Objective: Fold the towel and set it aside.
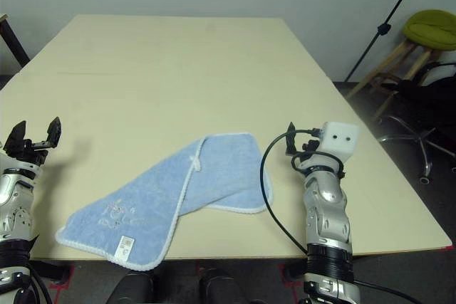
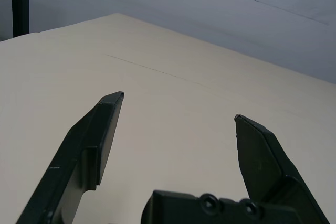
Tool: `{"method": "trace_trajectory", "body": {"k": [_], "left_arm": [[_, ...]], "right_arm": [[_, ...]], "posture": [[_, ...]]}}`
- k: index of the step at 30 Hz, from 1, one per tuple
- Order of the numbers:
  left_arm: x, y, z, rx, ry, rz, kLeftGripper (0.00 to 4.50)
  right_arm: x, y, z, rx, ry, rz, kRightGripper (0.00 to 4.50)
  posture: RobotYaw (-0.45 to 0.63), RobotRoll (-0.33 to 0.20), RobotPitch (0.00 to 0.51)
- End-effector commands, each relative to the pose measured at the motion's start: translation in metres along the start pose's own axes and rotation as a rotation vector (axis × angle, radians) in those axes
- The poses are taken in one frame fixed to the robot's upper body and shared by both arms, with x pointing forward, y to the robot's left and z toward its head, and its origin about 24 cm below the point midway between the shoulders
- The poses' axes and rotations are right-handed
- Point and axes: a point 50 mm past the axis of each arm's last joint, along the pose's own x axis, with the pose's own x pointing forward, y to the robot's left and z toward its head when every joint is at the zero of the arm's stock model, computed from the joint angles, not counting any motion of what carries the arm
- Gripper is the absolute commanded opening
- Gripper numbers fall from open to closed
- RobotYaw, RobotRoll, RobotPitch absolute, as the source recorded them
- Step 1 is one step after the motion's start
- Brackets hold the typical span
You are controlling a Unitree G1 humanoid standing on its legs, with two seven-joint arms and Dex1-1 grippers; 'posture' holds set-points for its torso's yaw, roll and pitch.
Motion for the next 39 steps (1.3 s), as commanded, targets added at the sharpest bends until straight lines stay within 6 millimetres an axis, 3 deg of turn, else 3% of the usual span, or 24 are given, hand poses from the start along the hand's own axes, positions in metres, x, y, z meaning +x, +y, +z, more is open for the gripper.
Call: {"method": "trace_trajectory", "body": {"k": [1,9,17,27,39], "left_arm": [[-0.003,0.0,0.002,-0.002,0.002,0.005,4.44],[-0.003,-0.011,0.024,-0.018,-0.001,-0.235,4.44],[-0.015,-0.03,0.048,-0.035,0.132,-0.693,4.44],[-0.044,-0.062,0.066,-0.119,0.278,-1.036,4.44],[-0.064,-0.078,0.073,-0.165,0.387,-1.184,4.44]], "right_arm": [[0.003,0.004,0.005,0.012,0.0,0.049,4.5],[0.027,0.008,0.028,-0.067,0.114,0.325,4.5],[0.059,0.016,0.043,-0.178,0.436,0.638,4.5],[0.077,0.021,0.031,-0.296,0.775,0.727,4.5],[0.071,0.022,0.002,-0.32,1.014,0.71,4.5]], "posture": [[0.1,0.0,0.084],[0.11,0.0,0.065],[0.17,0.0,0.055],[0.26,0.0,0.033],[0.29,0.0,0.036]]}}
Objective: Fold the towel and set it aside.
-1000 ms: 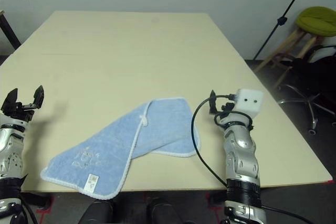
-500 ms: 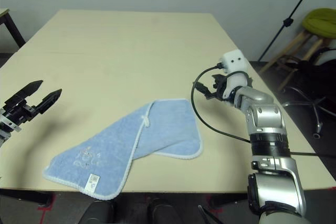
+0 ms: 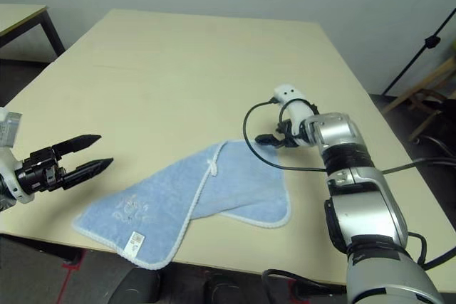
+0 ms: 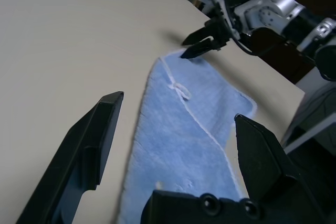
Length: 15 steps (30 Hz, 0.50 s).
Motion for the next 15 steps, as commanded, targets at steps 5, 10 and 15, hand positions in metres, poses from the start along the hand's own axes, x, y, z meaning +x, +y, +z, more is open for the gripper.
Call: {"method": "trace_trajectory", "body": {"k": [5,10,15], "left_arm": [[0.0,-0.007,-0.003,-0.008,0.054,-0.026,4.48],[0.006,-0.005,-0.008,-0.02,0.102,0.013,4.5],[0.014,-0.009,-0.013,-0.041,0.165,0.002,4.5]], "right_arm": [[0.01,0.003,-0.014,0.054,0.078,-0.004,4.32],[0.008,0.004,-0.008,0.045,0.06,0.008,2.86],[-0.002,0.007,0.007,0.037,-0.005,0.033,0.91]], "posture": [[0.29,0.0,0.037],[0.28,0.0,0.043],[0.27,0.0,0.045]]}}
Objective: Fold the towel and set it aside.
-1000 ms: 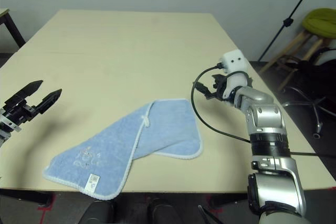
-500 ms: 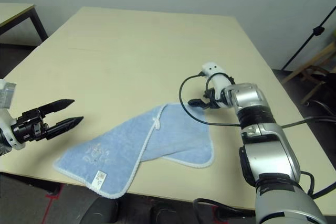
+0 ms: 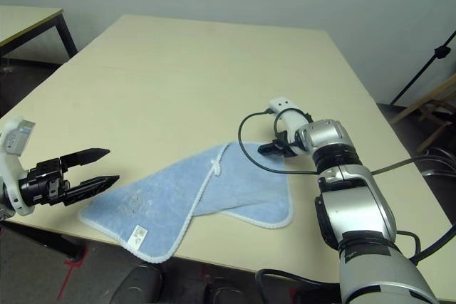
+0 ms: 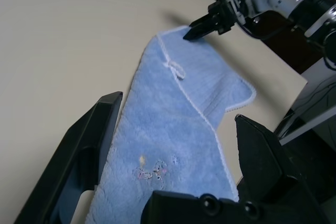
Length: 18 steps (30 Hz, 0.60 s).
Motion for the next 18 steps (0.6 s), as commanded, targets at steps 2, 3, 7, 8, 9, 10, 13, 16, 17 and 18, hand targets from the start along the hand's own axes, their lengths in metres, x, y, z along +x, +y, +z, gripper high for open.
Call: {"method": "trace_trajectory", "body": {"k": [2,3,7,8,9,10,13,16,17,18], "left_arm": [[0.012,-0.007,-0.002,-0.003,0.058,-0.036,4.5],[0.013,-0.007,-0.001,-0.007,0.06,-0.042,4.5],[0.023,-0.007,-0.001,-0.044,0.094,-0.053,4.5],[0.025,-0.008,-0.002,-0.053,0.109,-0.056,4.5],[0.027,-0.008,-0.002,-0.06,0.121,-0.063,4.5],[0.028,-0.008,-0.003,-0.061,0.132,-0.065,4.5],[0.029,-0.006,-0.007,-0.046,0.154,-0.08,4.5],[0.03,-0.004,-0.008,-0.051,0.153,-0.08,4.5],[0.031,-0.004,-0.008,-0.053,0.149,-0.083,4.5],[0.032,-0.003,-0.008,-0.055,0.147,-0.084,4.5]], "right_arm": [[-0.014,0.006,0.018,-0.003,-0.087,0.034,0.18],[-0.017,0.008,0.022,-0.004,-0.102,0.042,0.06],[-0.037,0.023,0.049,-0.005,-0.22,0.112,0.06],[-0.042,0.027,0.055,-0.001,-0.251,0.132,0.06],[-0.046,0.031,0.06,0.005,-0.281,0.151,0.06],[-0.05,0.035,0.066,0.009,-0.31,0.169,0.06],[-0.064,0.054,0.089,-0.003,-0.419,0.238,0.06],[-0.077,0.071,0.108,-0.018,-0.495,0.297,0.06],[-0.082,0.077,0.114,-0.024,-0.517,0.32,0.06],[-0.088,0.085,0.121,-0.033,-0.54,0.348,0.06]], "posture": [[0.26,0.0,0.045],[0.26,0.0,0.045],[0.25,0.0,0.049],[0.24,0.0,0.05],[0.24,0.0,0.05],[0.23,0.0,0.051],[0.22,0.0,0.053],[0.21,0.0,0.053],[0.21,0.0,0.052],[0.21,0.0,0.052]]}}
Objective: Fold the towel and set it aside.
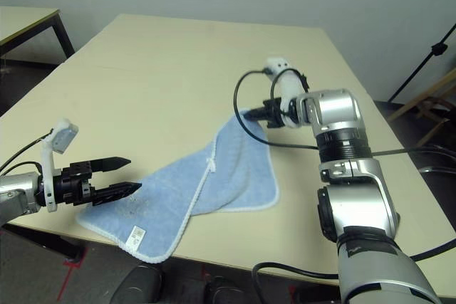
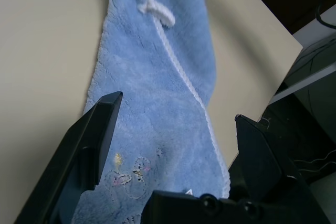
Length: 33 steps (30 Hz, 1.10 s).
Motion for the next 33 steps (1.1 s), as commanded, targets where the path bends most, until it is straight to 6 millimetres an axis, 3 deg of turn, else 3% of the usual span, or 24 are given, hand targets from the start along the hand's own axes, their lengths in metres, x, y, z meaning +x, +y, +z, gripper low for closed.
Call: {"method": "trace_trajectory", "body": {"k": [1,12,19,22,26,33], "left_arm": [[0.004,0.002,0.001,0.009,-0.002,-0.015,4.5],[-0.002,-0.001,-0.001,0.007,-0.015,-0.039,4.5],[0.0,-0.006,0.005,0.008,-0.043,-0.047,4.5],[0.009,-0.006,0.008,0.021,-0.058,-0.037,4.5],[0.028,0.0,0.013,0.05,-0.044,0.032,4.5],[0.073,0.005,0.026,0.066,-0.001,0.043,4.5]], "right_arm": [[-0.005,0.027,0.033,-0.02,-0.09,0.089,0.06],[-0.032,0.091,0.11,-0.101,-0.274,0.269,0.06],[-0.043,0.111,0.14,-0.126,-0.334,0.308,0.06],[-0.041,0.113,0.143,-0.127,-0.334,0.307,0.06],[-0.029,0.102,0.138,-0.098,-0.316,0.234,0.06],[-0.01,0.084,0.135,-0.102,-0.315,0.079,0.06]], "posture": [[0.21,0.0,0.052],[0.21,0.0,0.052],[0.22,0.0,0.059],[0.23,0.0,0.064],[0.24,0.0,0.067],[0.25,0.0,0.057]]}}
